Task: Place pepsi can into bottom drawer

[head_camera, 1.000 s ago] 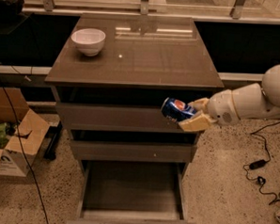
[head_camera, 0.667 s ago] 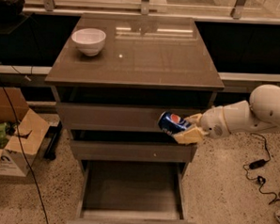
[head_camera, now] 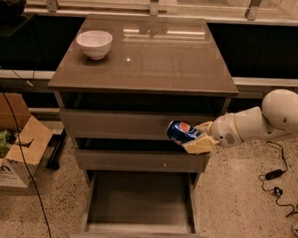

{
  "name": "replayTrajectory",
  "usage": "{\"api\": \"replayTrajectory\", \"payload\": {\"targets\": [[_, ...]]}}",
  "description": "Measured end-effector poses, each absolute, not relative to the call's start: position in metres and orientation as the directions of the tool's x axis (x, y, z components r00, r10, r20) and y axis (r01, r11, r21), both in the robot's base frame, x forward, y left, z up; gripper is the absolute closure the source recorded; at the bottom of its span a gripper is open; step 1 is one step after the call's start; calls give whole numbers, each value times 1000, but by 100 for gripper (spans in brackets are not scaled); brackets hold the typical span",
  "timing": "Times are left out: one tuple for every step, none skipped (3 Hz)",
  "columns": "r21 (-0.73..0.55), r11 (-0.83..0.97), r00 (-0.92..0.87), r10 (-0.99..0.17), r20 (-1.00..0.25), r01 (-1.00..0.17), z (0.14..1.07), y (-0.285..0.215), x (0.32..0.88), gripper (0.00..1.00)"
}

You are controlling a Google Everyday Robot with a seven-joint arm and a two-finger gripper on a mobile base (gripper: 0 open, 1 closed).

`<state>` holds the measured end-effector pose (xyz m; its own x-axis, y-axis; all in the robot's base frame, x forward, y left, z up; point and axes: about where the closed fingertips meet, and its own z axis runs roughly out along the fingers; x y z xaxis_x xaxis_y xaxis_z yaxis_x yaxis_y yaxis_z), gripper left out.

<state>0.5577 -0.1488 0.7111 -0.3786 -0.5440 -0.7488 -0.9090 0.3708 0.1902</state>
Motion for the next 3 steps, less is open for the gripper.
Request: {"api": "replayTrajectory", "payload": {"targets": [[241,352,-412,-571,-711,-904,673,-136,548,100],[298,342,-451,-600,-660,-891,625,-121,535,100],[347,375,-511,-610,-605,-859,574,-116,524,100]]}}
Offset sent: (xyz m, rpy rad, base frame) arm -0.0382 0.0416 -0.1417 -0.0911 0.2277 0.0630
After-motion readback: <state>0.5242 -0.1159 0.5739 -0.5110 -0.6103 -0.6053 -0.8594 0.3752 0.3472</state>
